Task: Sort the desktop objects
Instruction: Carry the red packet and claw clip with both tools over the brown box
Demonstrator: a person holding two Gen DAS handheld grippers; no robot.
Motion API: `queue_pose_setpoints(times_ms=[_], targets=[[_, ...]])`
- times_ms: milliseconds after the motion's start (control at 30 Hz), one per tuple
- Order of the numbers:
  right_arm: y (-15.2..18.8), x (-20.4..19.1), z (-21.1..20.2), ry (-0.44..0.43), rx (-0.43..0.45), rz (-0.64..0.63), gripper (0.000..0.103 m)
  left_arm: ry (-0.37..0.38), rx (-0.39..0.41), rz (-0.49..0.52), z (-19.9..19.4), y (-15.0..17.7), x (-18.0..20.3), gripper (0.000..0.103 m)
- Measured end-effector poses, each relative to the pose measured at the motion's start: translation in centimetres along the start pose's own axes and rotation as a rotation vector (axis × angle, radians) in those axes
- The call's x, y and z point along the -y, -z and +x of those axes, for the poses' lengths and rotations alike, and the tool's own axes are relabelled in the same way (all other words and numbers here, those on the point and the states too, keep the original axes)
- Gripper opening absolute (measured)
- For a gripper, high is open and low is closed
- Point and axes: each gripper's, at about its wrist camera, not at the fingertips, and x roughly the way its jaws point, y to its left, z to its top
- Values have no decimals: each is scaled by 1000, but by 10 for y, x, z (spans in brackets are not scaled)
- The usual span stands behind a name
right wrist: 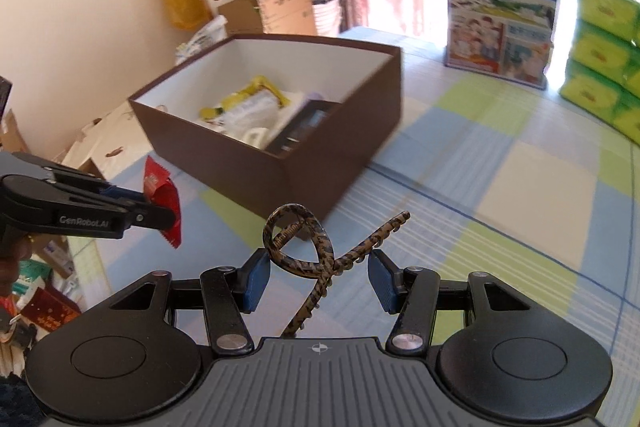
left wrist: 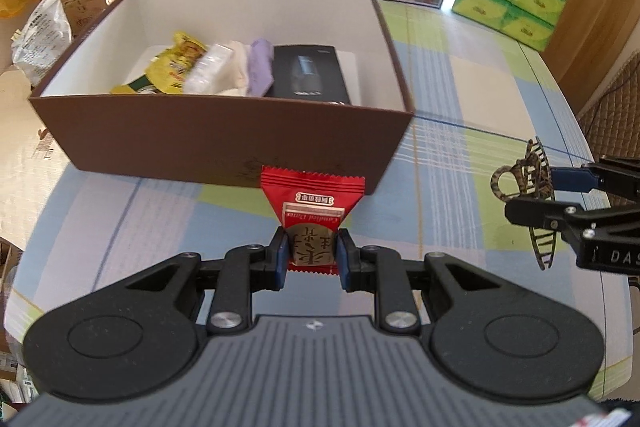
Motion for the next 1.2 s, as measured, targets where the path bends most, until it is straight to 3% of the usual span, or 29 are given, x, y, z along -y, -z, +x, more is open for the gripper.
queue_pose_setpoints(times_ms=[867,1200], targets=[[-58,-70,51,-87,37,-111,51,-26,71,-75,-36,-13,-90,20],[-108,-79,74,-64,115,-119,51,-22,144,-52,-45,-47,-122,20]])
